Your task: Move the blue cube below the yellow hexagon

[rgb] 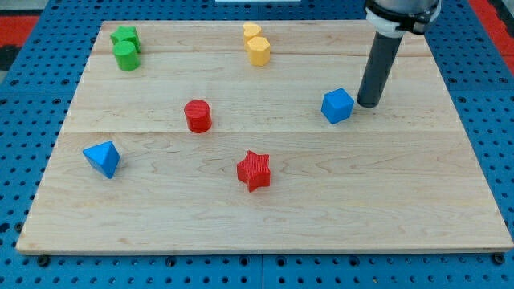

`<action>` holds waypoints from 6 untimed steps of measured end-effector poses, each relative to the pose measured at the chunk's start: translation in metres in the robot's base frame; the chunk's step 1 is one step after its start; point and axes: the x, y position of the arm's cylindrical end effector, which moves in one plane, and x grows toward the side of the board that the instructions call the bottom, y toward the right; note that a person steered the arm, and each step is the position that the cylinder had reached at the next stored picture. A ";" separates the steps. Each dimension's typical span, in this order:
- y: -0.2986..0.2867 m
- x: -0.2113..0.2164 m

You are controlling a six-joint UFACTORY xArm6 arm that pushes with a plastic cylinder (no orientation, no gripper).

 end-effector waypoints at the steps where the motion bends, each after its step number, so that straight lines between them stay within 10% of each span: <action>1: -0.001 0.003; 6: -0.097 0.003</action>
